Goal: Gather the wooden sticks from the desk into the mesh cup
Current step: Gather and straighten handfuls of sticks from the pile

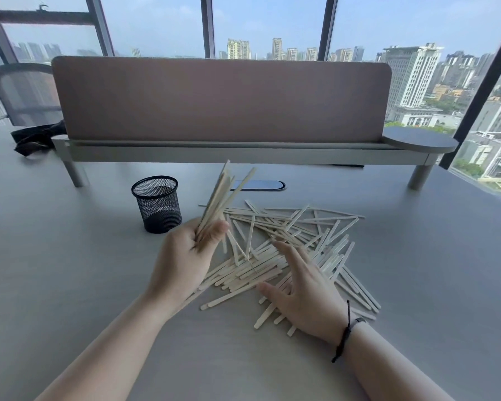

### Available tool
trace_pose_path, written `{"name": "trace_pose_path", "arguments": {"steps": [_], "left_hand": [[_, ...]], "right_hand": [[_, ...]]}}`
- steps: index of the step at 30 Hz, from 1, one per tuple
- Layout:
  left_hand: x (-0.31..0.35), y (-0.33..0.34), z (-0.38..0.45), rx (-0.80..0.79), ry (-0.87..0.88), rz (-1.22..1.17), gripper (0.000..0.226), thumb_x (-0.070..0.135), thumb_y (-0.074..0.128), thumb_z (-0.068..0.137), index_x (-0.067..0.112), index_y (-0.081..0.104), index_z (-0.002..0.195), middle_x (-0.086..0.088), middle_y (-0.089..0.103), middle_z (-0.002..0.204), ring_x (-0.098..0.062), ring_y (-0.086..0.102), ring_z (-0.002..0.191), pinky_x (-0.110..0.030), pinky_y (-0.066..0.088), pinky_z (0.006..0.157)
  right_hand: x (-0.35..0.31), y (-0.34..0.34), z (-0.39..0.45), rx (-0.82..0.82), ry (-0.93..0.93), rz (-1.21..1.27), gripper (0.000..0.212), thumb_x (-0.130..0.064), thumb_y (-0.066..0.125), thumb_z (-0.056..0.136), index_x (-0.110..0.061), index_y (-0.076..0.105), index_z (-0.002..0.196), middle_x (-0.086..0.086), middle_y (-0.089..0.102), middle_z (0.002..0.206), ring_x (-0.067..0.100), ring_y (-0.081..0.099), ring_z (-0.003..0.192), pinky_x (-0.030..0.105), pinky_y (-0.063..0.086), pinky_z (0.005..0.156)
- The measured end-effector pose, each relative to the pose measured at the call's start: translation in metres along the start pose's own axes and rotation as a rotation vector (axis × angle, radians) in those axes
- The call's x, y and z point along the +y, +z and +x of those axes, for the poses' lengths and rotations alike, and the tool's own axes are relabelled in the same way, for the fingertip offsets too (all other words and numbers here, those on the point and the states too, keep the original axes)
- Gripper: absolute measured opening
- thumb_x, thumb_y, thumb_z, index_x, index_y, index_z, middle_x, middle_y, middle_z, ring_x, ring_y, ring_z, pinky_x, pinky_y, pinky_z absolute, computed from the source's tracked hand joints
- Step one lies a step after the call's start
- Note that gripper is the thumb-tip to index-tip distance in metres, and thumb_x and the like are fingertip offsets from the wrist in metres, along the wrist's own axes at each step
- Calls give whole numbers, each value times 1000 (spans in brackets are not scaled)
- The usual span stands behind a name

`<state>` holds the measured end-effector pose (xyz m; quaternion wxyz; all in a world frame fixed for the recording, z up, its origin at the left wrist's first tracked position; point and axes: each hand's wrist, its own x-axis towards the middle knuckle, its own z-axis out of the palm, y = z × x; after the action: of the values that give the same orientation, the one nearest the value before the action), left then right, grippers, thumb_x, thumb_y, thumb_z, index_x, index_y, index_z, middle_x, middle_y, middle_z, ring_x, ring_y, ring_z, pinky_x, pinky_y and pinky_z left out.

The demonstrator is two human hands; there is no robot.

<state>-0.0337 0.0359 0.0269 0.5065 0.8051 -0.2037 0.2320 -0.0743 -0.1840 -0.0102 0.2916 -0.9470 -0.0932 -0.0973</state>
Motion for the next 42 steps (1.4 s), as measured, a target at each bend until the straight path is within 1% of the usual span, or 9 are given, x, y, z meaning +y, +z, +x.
{"name": "trace_pose_path", "arguments": {"steps": [8, 17, 21, 25, 27, 29, 33, 37, 42], "left_hand": [[-10, -4, 6, 188, -221, -257, 71, 73, 66, 78, 19, 26, 53, -2, 24, 49, -20, 22, 48, -39, 24, 49], [-13, 3, 7, 241, -408, -482, 54, 46, 68, 83, 23, 30, 53, 6, 27, 45, -13, 20, 38, -21, 19, 46], [-20, 4, 4, 216, -412, -367, 67, 60, 72, 76, 16, 22, 64, -8, 20, 59, -22, 19, 53, -40, 20, 50], [-13, 6, 1, 250, -364, -146, 51, 44, 69, 90, 28, 49, 46, 4, 40, 60, -13, 40, 52, -34, 33, 59], [-10, 7, -1, 256, -341, -155, 35, 34, 70, 93, 39, 68, 58, 10, 51, 66, 1, 50, 55, -28, 39, 64], [-10, 7, 0, 249, -351, -180, 23, 35, 70, 92, 19, 77, 76, 10, 53, 66, 3, 46, 51, -26, 39, 64], [-9, 7, -3, 233, -320, -180, 53, 39, 69, 93, 3, 65, 54, -19, 46, 53, -14, 40, 46, -19, 35, 48], [-8, 8, -5, 233, -321, -248, 67, 34, 71, 91, 1, 27, 53, -9, 27, 48, -20, 25, 44, -29, 24, 50], [-13, 12, -3, 212, -349, -209, 58, 30, 73, 88, 18, 28, 54, -4, 26, 48, -22, 25, 47, -33, 25, 53]], "right_hand": [[5, -9, 4, -10, -62, -77, 65, -71, 50, 85, -40, 42, 141, -22, 39, 148, 6, 40, 136, 26, 35, 108], [38, -22, 12, 62, -13, -111, 67, -78, 24, 89, -36, 58, 129, -19, 54, 136, 9, 47, 130, 33, 38, 109], [28, -16, 12, -43, -83, -231, 72, -79, 21, 88, -35, 52, 136, -17, 49, 144, 4, 38, 137, 40, 25, 119], [20, -9, 13, -84, -126, -305, 71, -78, 20, 89, -36, 53, 134, -17, 48, 143, 6, 41, 134, 39, 22, 120], [19, -7, 13, -70, -125, -307, 68, -77, 20, 91, -36, 56, 131, -15, 51, 137, 9, 46, 126, 36, 28, 116], [19, -7, 13, -46, -124, -306, 65, -76, 21, 92, -36, 58, 126, -14, 53, 131, 13, 49, 118, 32, 35, 109], [21, -5, 13, -27, -117, -310, 62, -76, 23, 91, -37, 58, 125, -11, 53, 124, 16, 51, 118, 31, 38, 105], [21, -3, 14, -25, -116, -312, 64, -78, 22, 90, -39, 57, 127, -11, 51, 122, 16, 49, 120, 30, 36, 106], [21, 0, 17, -18, -119, -342, 69, -80, 20, 88, -37, 52, 130, -11, 50, 123, 15, 45, 123, 28, 28, 109]]}}
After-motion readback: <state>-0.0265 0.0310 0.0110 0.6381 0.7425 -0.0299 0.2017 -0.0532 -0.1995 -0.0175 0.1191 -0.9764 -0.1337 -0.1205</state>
